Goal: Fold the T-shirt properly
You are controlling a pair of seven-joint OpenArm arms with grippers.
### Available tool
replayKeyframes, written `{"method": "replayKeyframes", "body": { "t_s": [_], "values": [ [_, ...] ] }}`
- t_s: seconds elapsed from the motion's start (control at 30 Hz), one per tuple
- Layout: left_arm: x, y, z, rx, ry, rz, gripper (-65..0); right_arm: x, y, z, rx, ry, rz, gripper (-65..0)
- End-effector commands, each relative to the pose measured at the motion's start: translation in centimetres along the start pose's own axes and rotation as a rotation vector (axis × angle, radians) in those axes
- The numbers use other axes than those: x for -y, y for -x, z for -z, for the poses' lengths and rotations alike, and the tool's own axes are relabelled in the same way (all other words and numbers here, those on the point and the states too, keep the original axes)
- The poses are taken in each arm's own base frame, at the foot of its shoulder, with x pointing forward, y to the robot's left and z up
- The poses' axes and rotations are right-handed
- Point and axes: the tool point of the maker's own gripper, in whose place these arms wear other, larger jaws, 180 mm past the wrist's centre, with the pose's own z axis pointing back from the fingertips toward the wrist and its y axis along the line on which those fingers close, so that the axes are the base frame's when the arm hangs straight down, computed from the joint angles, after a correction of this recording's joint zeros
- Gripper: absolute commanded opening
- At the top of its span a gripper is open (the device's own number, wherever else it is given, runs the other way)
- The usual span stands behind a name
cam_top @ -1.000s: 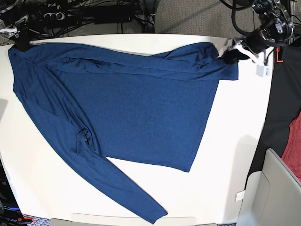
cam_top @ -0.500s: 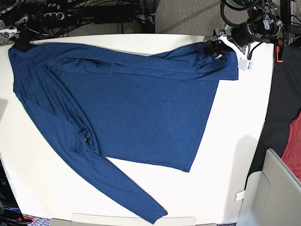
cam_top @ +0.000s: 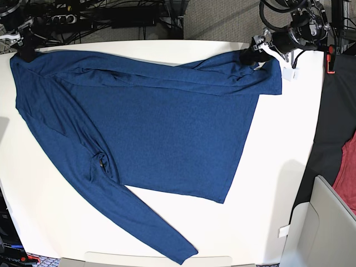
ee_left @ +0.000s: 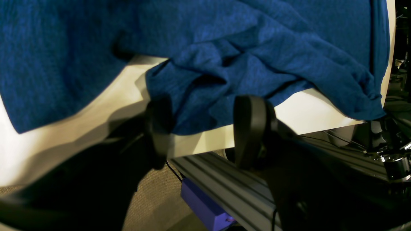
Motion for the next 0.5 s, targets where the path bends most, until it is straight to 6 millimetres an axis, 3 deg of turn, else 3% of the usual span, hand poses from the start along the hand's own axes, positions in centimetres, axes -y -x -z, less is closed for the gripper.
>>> {"method": "replayKeyframes", "body": {
  "t_s": [0.0,0.13,0.27,0.47],
  "values": [
    [0.1,-0.3,-0.1,0.003,0.000,0.008,-34.7,-0.7,-1.6,-0.3,0.036,-0.024,-0.029,-43.7],
    [1.1,0.3,1.8,-0.045,0.047,0.007,-37.3,-0.7,-1.6,-0.3,0.037,-0.025,-0.030,-43.7],
    [1.1,1.1,3.2,-0.084,0.068,-0.022,-47.3,-0.7,-1.7,-0.4,0.040,-0.023,-0.029,-43.7],
    [0.9,1.1,3.1,-0.086,0.065,-0.024,-64.2,-0.6,-1.6,-0.5,0.040,-0.021,-0.030,-43.7]
  ]
}}
